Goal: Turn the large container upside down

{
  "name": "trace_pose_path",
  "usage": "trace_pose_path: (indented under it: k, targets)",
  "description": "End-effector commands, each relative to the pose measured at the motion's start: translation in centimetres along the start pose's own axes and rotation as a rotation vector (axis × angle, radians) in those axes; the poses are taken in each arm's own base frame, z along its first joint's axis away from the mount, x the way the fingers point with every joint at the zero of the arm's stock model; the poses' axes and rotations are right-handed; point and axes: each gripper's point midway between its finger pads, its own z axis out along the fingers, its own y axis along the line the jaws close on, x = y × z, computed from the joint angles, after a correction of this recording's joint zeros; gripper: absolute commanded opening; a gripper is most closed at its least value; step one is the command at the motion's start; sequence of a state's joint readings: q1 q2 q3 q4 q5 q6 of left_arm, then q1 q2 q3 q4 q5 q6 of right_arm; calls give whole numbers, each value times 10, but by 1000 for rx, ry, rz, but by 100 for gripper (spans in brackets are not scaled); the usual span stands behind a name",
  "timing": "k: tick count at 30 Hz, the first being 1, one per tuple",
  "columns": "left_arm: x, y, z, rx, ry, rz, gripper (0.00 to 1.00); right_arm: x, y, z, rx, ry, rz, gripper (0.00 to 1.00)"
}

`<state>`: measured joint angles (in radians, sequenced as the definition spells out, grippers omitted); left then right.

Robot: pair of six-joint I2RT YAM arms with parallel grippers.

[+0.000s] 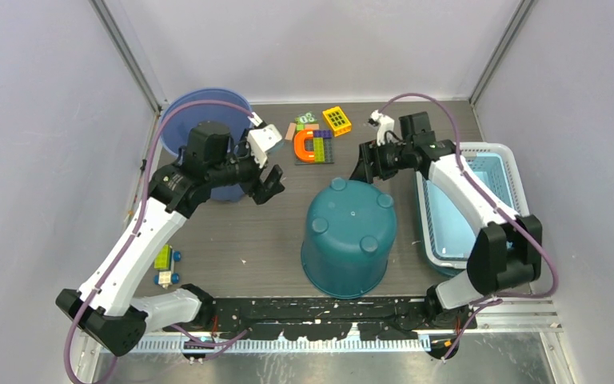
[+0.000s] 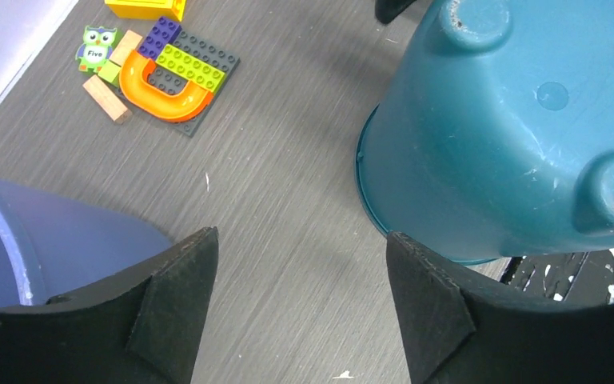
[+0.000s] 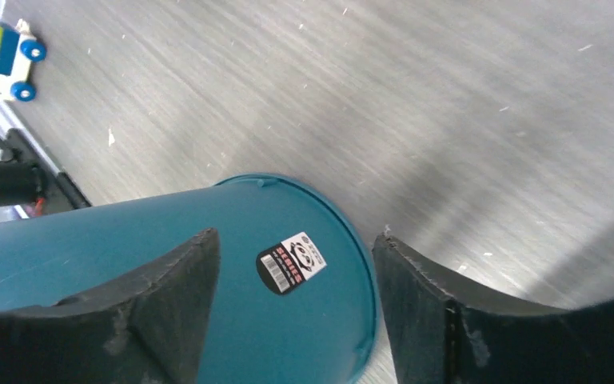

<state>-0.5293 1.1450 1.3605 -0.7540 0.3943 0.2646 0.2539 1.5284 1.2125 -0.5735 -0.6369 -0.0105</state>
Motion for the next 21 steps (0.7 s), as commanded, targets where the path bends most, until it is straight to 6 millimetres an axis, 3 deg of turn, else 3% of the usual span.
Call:
trace_pose_path:
  k: [1,5,7,11,16,21]
  targets:
    - [-18,6,-16,-56,-53,51,84,-43,4,-54,159,-134,-190,80]
    - [-17,11,-16,-81,-44,52,99,-54,1,-93,304,-180,-290,94]
    - [-15,15,-17,-102,-35,56,100,-57,0,-116,379,-191,-341,99]
    - [-11,26,-19,-163,-6,73,100,-50,6,-161,493,-156,-449,100]
    - [2,42,-18,-234,71,79,100,-21,19,-203,546,-44,-546,100]
    - [16,53,-14,-283,135,80,100,29,28,-227,516,146,-612,100]
